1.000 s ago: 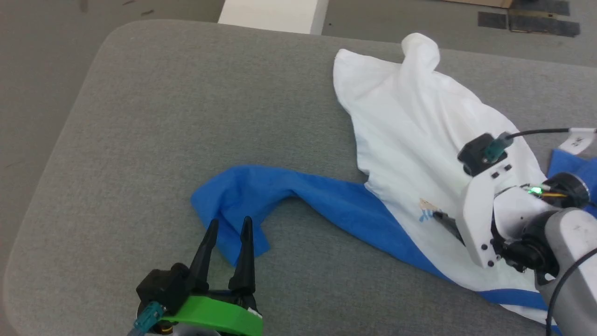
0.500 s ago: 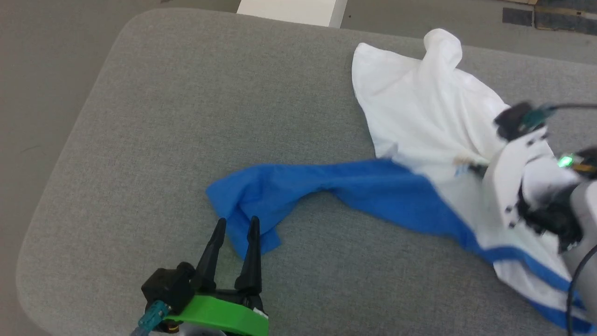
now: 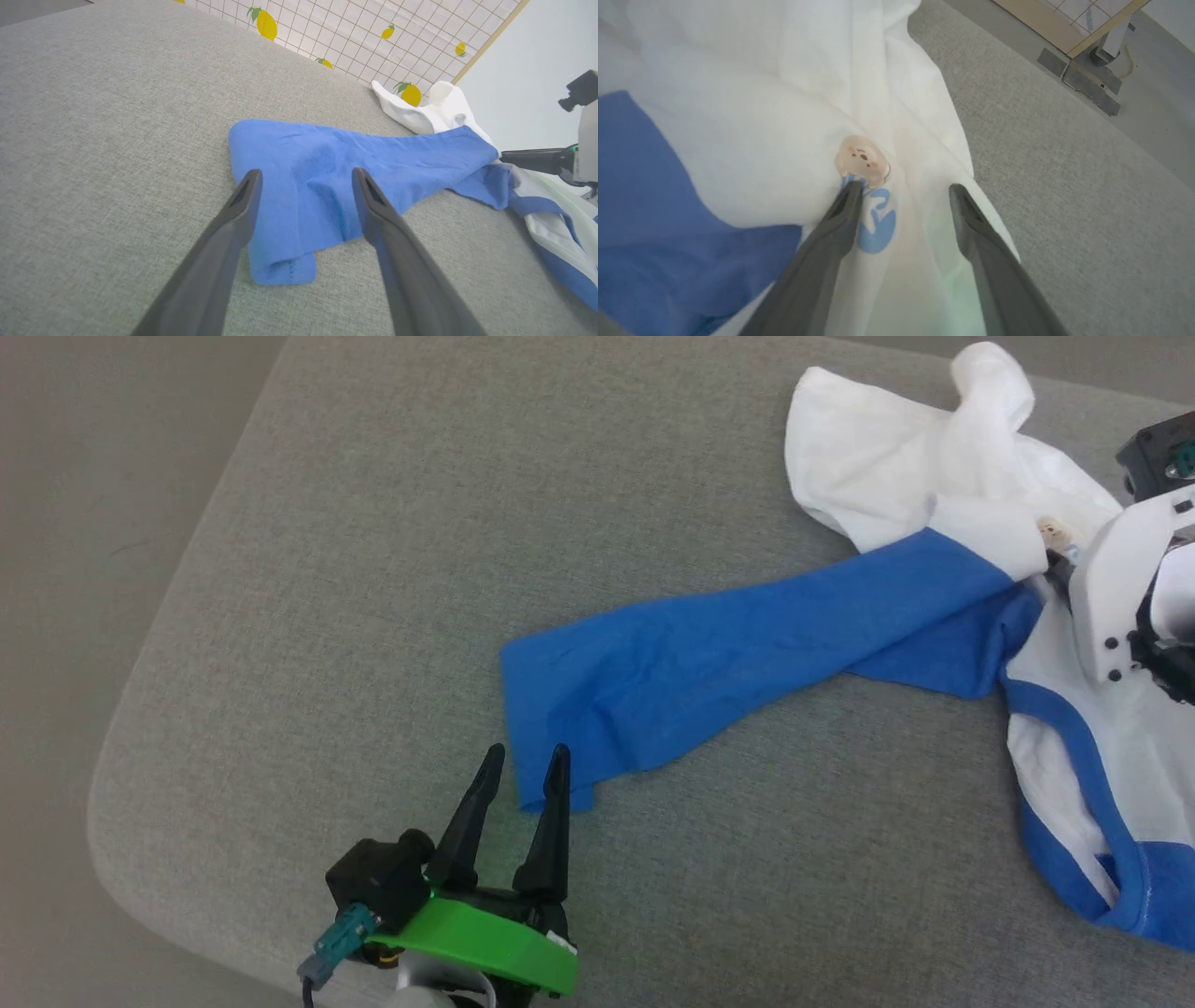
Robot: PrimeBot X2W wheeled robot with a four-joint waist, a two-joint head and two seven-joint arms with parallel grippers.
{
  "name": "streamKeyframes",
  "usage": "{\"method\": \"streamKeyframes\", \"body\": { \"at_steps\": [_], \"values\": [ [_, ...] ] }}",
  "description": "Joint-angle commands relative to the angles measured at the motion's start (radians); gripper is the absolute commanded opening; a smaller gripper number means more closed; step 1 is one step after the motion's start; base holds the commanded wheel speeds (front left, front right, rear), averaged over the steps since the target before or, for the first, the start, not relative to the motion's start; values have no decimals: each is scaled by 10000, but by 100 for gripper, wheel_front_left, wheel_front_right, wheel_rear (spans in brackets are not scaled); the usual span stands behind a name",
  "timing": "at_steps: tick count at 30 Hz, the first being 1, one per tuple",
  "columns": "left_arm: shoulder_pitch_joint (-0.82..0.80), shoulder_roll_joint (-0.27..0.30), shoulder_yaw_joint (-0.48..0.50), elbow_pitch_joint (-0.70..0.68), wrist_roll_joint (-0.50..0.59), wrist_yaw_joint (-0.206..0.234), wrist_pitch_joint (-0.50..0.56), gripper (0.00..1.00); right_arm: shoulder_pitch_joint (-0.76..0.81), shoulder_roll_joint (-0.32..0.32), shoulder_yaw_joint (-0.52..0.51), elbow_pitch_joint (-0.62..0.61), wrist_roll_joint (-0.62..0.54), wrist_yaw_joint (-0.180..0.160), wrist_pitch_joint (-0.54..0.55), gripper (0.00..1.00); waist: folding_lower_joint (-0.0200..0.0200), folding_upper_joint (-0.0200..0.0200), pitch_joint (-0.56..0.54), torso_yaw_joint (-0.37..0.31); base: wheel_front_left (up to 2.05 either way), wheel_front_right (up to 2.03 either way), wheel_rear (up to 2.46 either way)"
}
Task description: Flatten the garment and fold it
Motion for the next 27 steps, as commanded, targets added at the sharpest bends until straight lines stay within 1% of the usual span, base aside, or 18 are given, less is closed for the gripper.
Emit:
{"method": "streamKeyframes", "body": {
  "at_steps": [1,3,5,10,13,15,17,21,24,26,27],
  "values": [
    [-153,-28,4,34,-96,27,-47,100,-172,102,151,69,22,-15,-109,100,-2,0,127,145,0,0,0],
    [-109,-28,35,94,-97,38,-47,100,-257,143,449,-2,280,-15,-105,100,-2,0,-10,32,0,0,0],
    [-45,-28,32,183,-80,-3,-47,100,-331,98,823,-281,689,-15,150,100,-2,0,-187,-88,0,0,0],
    [90,-28,90,308,-47,-60,-47,100,-418,-186,1410,-1716,2093,-15,1237,100,-2,0,-781,-384,0,0,0],
    [196,-28,102,392,-8,-80,-47,100,-302,-441,1482,-2687,2648,-15,1869,100,-2,0,-1132,-485,0,0,0],
    [285,-28,144,430,25,-78,-47,100,-172,-518,1286,-3294,2837,-15,1945,100,-2,0,-1366,-531,0,0,0],
    [382,-28,199,462,93,-83,-47,100,89,-437,820,-3794,2773,-15,1575,100,-2,0,-1584,-550,0,0,0],
    [596,-28,377,421,216,-81,-47,100,1272,387,-708,-4720,2039,-15,-92,100,-2,0,-1888,-651,0,0,0],
    [775,-28,536,346,365,-104,-47,100,2832,1326,-1966,-5508,1162,-15,-1495,100,-2,0,-2015,-822,0,0,0],
    [881,-28,651,266,444,-113,-47,100,3979,2049,-2762,-6012,596,-15,-2389,100,-2,0,-2063,-976,0,0,0],
    [935,-28,710,209,479,-119,-47,100,4632,2522,-3202,-6292,282,-15,-2888,100,-2,0,-2072,-1066,0,0,0]
  ]
}}
